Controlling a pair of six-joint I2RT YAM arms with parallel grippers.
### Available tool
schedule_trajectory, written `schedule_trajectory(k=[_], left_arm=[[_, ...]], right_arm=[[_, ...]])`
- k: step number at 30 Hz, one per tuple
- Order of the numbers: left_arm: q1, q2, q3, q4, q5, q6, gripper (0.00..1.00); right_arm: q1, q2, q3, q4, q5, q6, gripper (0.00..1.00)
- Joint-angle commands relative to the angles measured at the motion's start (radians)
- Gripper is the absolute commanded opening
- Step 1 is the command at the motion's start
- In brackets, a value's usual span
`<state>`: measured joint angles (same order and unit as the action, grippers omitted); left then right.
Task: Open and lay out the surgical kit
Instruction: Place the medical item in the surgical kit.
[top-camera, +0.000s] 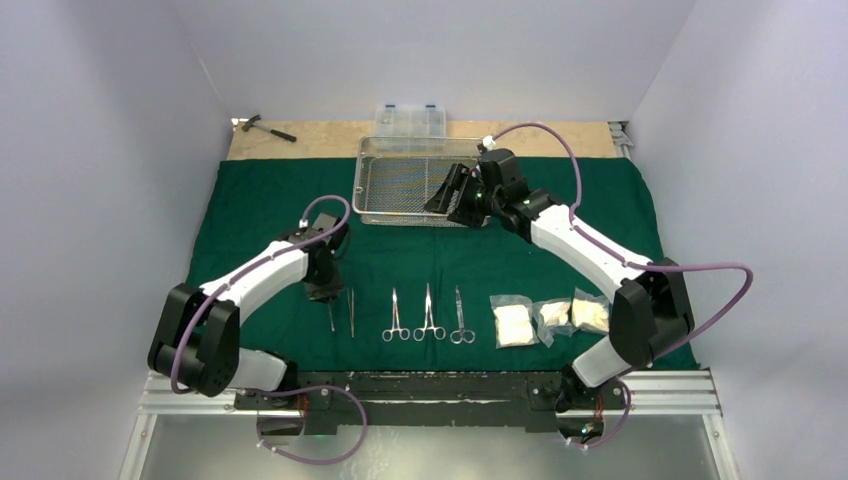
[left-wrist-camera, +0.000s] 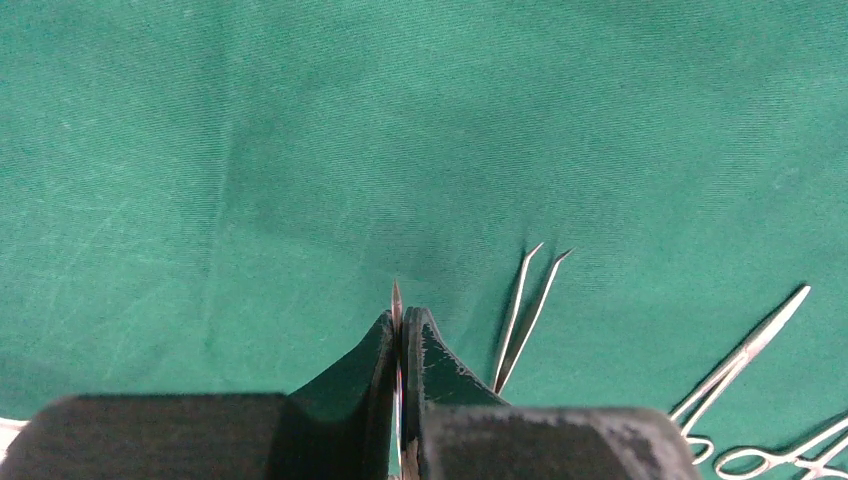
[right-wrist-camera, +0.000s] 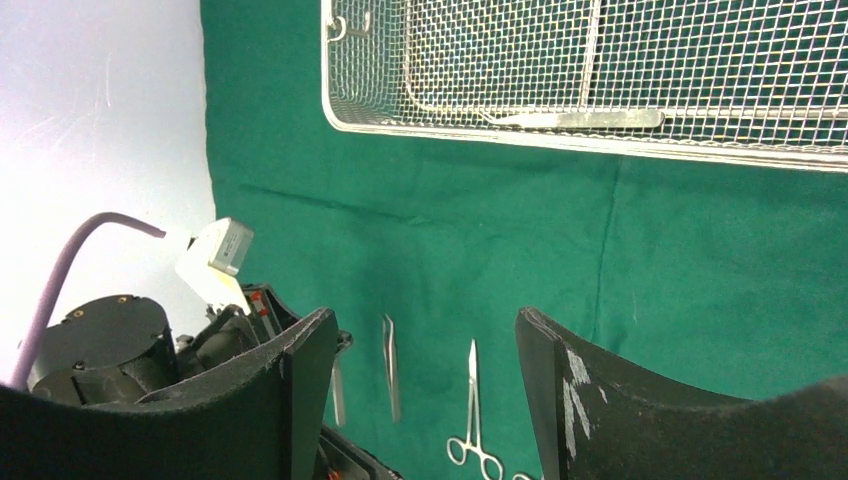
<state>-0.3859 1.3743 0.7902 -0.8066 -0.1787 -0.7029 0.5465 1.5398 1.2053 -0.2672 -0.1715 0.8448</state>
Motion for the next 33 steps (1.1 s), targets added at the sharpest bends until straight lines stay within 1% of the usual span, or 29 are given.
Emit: schedule_trajectory(k=[1, 9, 17, 27, 31, 33], left_arm=[[-0.008, 0.013, -0.026, 0.057, -0.017, -0.038, 0.00], [-0.026, 0.075, -0.016, 0.026, -0.031, -0.060, 0.01], [-0.031, 0.105, -0.007, -0.010, -0.043, -0.076, 0.13], [-0.031, 0.111, 0.017, -0.037, -0.062, -0.075, 0.19], [-0.031, 0.094, 0.048, -0.055, -0.083, -0.058, 0.33], [-0.031, 0.085, 0.066, -0.055, -0.082, -0.040, 0.36]], right_arm=[[-0.012, -0.007, 0.011, 0.000, -0.009, -0.015, 0.69], [-0.028, -0.002, 0.011, -0.003, -0.024, -0.011, 0.69], [-0.042, 0.000, 0.008, 0.001, -0.038, -0.003, 0.68], [-0.051, -0.001, 0.002, 0.009, -0.051, 0.012, 0.68], [-0.052, 0.002, 0.001, 0.012, -0.057, 0.019, 0.68], [-0.051, 0.004, 0.000, 0.015, -0.061, 0.022, 0.68]])
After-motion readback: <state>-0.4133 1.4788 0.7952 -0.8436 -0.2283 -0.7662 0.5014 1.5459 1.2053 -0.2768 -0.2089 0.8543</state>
